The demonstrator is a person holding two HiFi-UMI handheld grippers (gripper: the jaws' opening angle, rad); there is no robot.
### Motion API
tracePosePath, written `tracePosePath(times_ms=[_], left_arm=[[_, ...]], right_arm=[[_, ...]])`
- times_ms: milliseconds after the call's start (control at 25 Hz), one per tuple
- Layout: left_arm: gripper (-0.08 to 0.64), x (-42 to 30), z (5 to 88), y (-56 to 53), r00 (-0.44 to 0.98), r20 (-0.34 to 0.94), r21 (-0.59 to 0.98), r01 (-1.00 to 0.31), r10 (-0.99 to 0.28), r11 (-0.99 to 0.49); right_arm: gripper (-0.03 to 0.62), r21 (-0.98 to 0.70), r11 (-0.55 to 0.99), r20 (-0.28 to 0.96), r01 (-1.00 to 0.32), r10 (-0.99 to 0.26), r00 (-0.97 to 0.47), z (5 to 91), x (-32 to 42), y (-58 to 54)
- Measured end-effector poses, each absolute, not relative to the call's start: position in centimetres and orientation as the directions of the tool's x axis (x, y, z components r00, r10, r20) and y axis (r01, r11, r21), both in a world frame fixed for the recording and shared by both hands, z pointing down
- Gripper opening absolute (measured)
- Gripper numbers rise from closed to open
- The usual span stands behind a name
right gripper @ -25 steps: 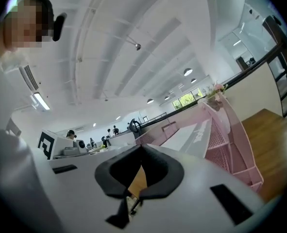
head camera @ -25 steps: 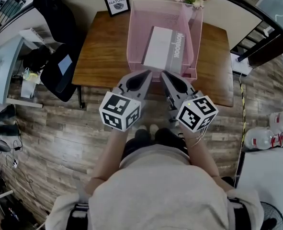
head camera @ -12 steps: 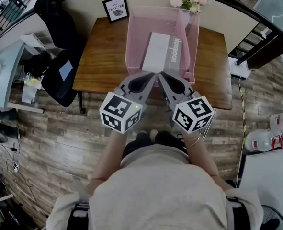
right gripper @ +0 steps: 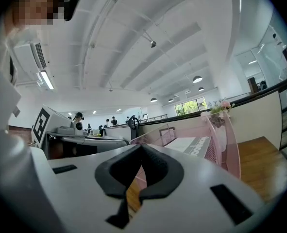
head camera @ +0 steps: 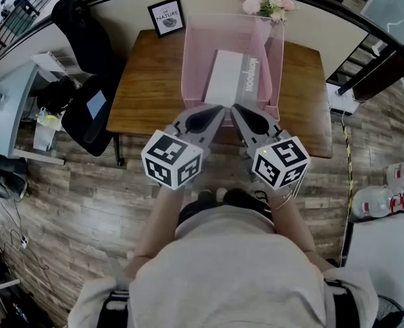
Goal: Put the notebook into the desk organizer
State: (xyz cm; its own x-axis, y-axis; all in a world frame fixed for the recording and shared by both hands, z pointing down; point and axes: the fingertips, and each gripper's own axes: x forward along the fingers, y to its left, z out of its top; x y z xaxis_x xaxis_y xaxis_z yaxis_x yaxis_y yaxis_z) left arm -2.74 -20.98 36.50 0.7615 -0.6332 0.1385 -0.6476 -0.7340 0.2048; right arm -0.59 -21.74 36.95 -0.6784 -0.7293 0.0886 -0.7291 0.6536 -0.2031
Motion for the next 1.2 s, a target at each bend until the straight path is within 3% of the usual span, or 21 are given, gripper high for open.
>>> tracePosePath(times_ms=[1200], left_arm=[[0.012,-3.3,37.9,-21.7,0.760,0.167,0.231,-0.650,-0.629,-0.724]], right_arm=[[0.011,-0.249,0.653,0.050,-0.715,-0.729,-0.683,37.2,-1.1,-21.5]])
